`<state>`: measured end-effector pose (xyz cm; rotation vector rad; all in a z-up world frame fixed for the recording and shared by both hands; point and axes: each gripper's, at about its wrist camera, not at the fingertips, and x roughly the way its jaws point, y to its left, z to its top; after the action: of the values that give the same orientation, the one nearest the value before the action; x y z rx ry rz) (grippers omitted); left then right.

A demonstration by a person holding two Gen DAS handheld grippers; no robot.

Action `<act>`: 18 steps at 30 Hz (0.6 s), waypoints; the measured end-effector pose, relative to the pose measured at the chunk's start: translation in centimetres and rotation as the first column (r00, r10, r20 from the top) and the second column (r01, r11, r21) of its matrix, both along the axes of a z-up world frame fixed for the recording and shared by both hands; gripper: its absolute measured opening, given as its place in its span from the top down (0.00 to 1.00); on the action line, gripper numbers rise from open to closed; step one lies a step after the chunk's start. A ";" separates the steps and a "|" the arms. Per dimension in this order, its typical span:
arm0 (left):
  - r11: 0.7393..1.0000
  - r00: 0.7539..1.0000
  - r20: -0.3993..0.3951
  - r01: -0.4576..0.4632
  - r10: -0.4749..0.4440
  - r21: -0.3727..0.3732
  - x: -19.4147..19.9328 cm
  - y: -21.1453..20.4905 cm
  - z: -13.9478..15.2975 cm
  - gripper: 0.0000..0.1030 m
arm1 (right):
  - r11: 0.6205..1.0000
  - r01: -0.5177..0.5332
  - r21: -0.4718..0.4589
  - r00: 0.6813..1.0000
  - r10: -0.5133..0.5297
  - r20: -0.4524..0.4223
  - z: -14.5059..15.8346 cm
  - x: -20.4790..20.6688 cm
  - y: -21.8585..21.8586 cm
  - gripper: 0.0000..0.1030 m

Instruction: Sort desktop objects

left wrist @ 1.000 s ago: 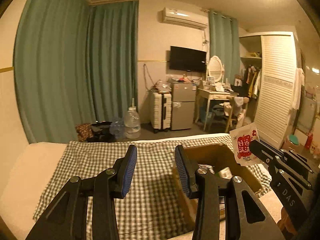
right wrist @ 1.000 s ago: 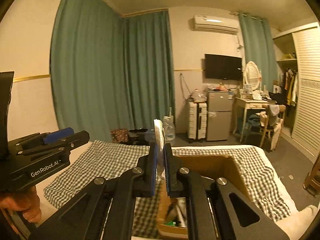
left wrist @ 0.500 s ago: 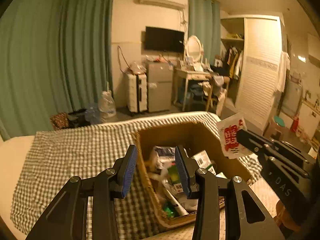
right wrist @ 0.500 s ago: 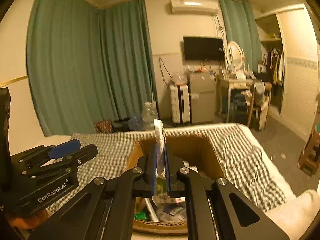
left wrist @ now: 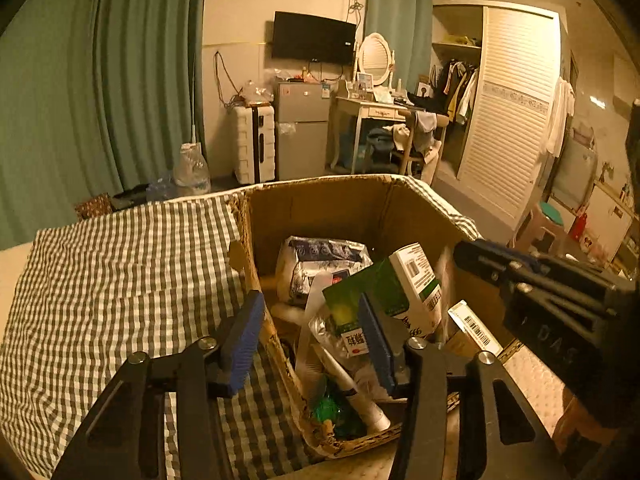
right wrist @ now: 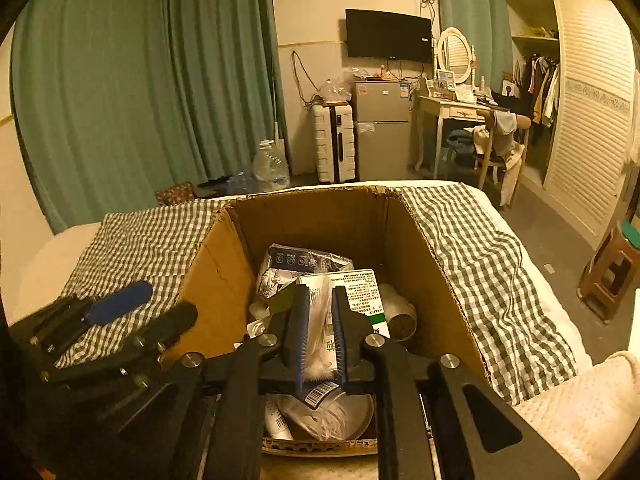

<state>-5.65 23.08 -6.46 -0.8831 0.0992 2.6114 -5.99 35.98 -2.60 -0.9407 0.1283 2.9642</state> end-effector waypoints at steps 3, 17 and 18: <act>1.000 1.000 -0.013 -0.023 0.024 0.014 0.4 -0.7 0.3 0.27 | 1.000 0.004 0.012 1.000 -0.003 -0.025 0.4 0.5 -0.6 0.49; 0.988 0.983 -0.101 -0.146 0.151 0.051 3.6 -6.2 5.3 0.00 | 0.994 0.086 -0.067 0.972 -0.099 -0.213 5.1 4.3 -0.8 0.00; 0.987 0.982 -0.106 -0.154 0.159 0.053 3.7 -6.6 5.6 0.00 | 0.994 0.088 -0.063 0.967 -0.100 -0.233 5.6 4.6 -1.1 0.00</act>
<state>-1.91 16.45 -0.82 -0.7598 0.0001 2.7966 -1.37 34.83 3.01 -0.5638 0.2494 2.9853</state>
